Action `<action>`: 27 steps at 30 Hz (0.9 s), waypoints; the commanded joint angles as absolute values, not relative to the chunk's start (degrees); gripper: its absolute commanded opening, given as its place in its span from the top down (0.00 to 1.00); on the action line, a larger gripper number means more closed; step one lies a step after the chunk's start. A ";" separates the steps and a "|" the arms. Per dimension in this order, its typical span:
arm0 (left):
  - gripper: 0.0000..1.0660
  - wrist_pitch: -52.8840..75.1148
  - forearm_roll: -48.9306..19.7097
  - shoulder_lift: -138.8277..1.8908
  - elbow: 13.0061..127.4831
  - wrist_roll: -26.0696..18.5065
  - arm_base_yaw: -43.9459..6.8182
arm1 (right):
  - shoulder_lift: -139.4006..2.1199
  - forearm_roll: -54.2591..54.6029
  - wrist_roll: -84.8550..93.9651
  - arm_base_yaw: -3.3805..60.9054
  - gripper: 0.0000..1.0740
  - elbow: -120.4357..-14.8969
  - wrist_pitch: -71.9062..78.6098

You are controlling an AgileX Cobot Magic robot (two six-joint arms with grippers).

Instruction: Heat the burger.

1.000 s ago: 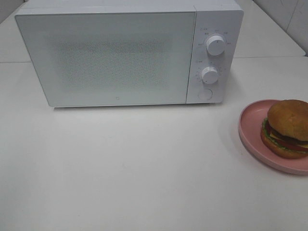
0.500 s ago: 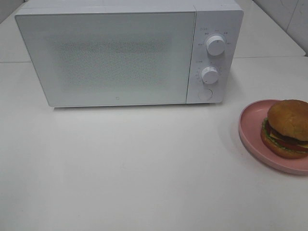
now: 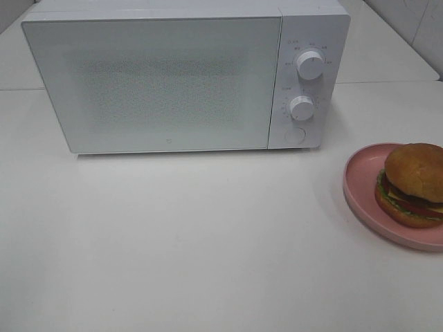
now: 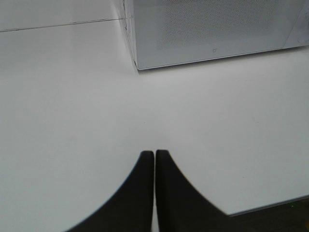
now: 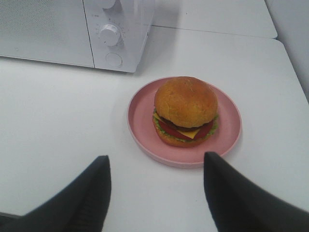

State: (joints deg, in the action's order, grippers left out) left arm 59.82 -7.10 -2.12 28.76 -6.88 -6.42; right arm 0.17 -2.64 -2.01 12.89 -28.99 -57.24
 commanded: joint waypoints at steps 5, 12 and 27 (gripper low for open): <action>1.00 59.19 -7.39 -1.78 28.65 -6.88 -6.36 | 0.74 -2.69 -1.72 12.78 0.51 -28.99 -56.78; 1.00 59.19 -7.39 -1.78 28.65 -6.88 -6.36 | 0.74 -2.69 -1.72 11.80 0.51 -28.99 -56.78; 1.00 59.19 -7.56 1.55 28.65 -6.76 1.20 | 0.74 -2.75 -1.72 1.60 0.51 -28.99 -56.78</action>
State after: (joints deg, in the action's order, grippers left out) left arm 59.76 -7.10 0.23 28.76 -6.99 0.97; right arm 0.17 -2.64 -2.01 2.06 -28.99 -57.24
